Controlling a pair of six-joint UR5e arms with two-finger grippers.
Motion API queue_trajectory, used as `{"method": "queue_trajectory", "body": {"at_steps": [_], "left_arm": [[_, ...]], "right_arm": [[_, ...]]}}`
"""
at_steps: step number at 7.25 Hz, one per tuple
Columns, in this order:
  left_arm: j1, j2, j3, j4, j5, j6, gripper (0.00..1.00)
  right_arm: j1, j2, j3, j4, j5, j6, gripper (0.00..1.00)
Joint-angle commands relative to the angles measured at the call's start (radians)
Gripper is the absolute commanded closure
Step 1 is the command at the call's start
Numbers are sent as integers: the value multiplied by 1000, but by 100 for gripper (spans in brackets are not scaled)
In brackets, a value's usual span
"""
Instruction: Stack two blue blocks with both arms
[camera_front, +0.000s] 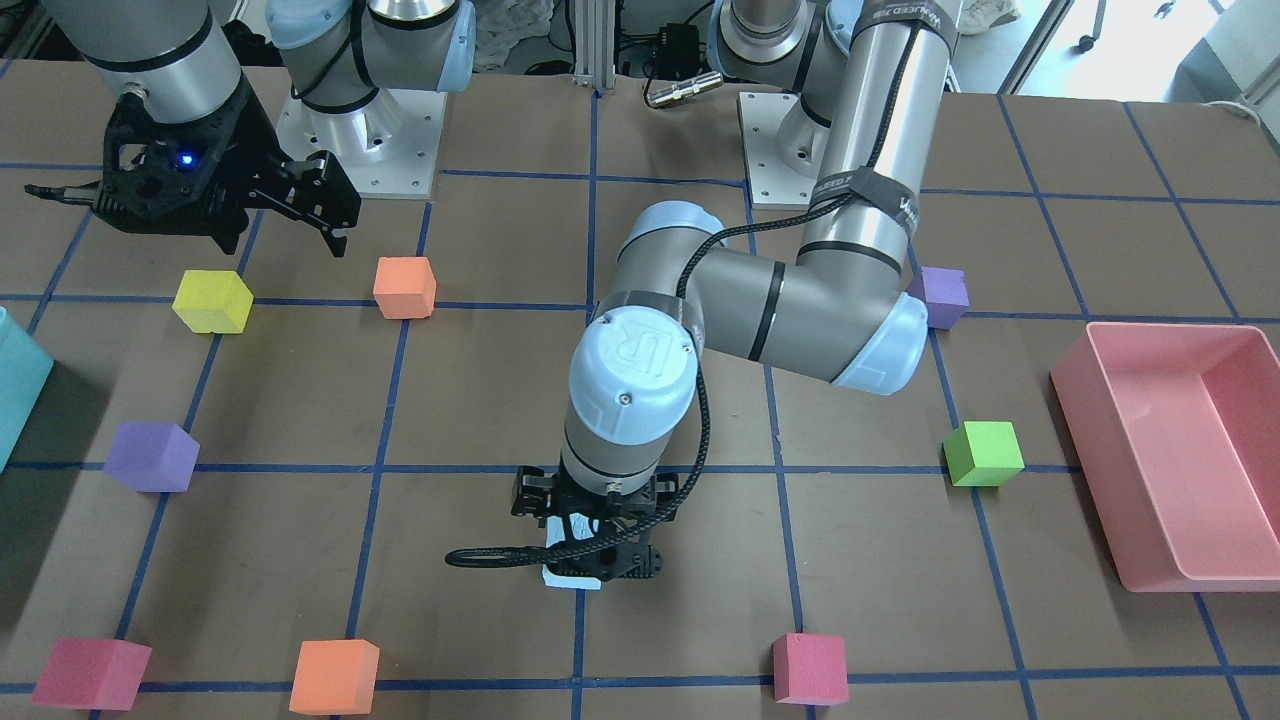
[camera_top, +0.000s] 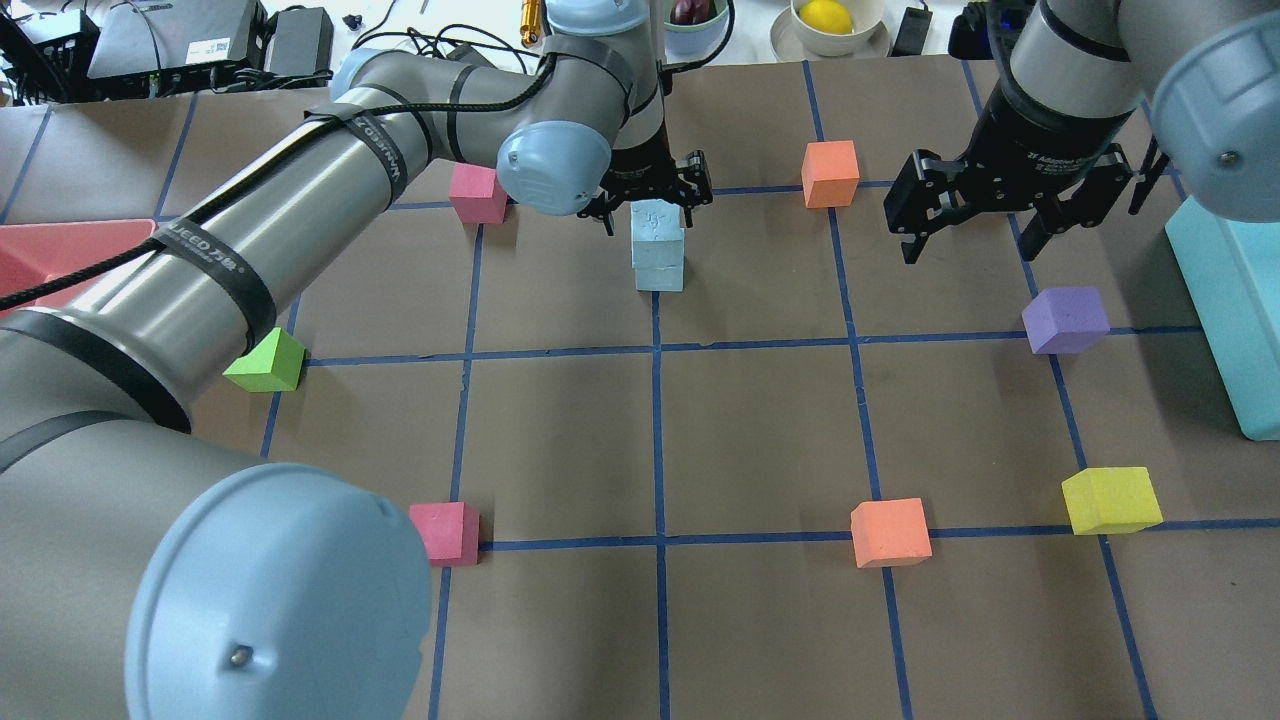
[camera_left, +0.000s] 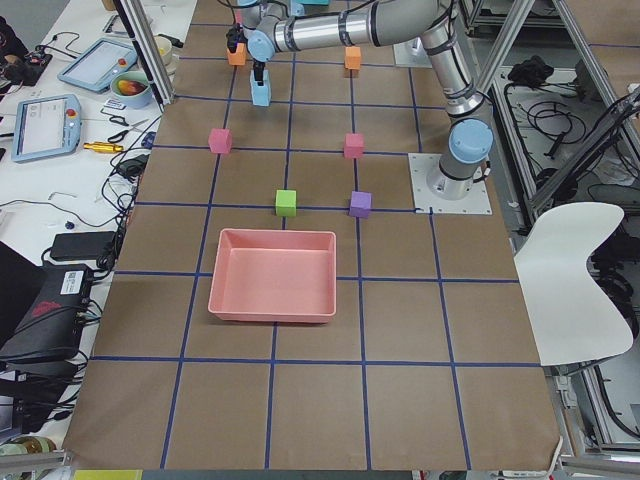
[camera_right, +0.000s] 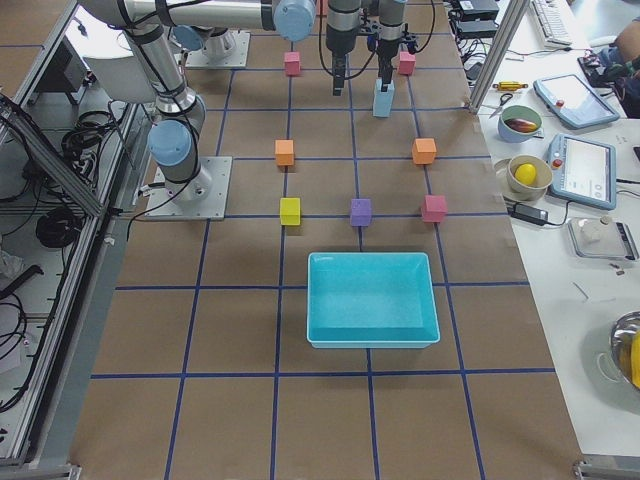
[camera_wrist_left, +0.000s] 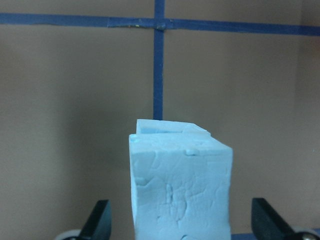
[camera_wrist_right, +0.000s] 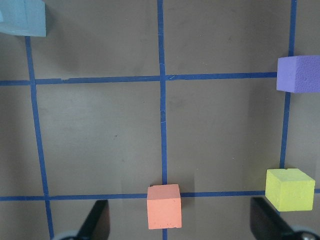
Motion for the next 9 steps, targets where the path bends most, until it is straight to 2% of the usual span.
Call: {"method": "queue_trajectory", "body": {"at_steps": [1, 3, 4, 5, 7, 9], "left_arm": [[78, 118, 16, -170, 0, 70, 0], [182, 222, -2, -269, 10, 223, 0], [231, 286, -11, -391, 13, 284, 0], [233, 372, -14, -479, 14, 297, 0], [233, 489, -22, -512, 32, 288, 0], [259, 528, -106, -474, 71, 263, 0]], "right_arm": [[0, 0, 1, -6, 0, -1, 0], [1, 2, 1, -10, 0, -2, 0], [1, 0, 1, -12, 0, -4, 0], [1, 0, 1, -12, 0, -4, 0], [1, 2, 4, -12, -2, -9, 0], [1, 2, 4, -13, 0, -9, 0]]}}
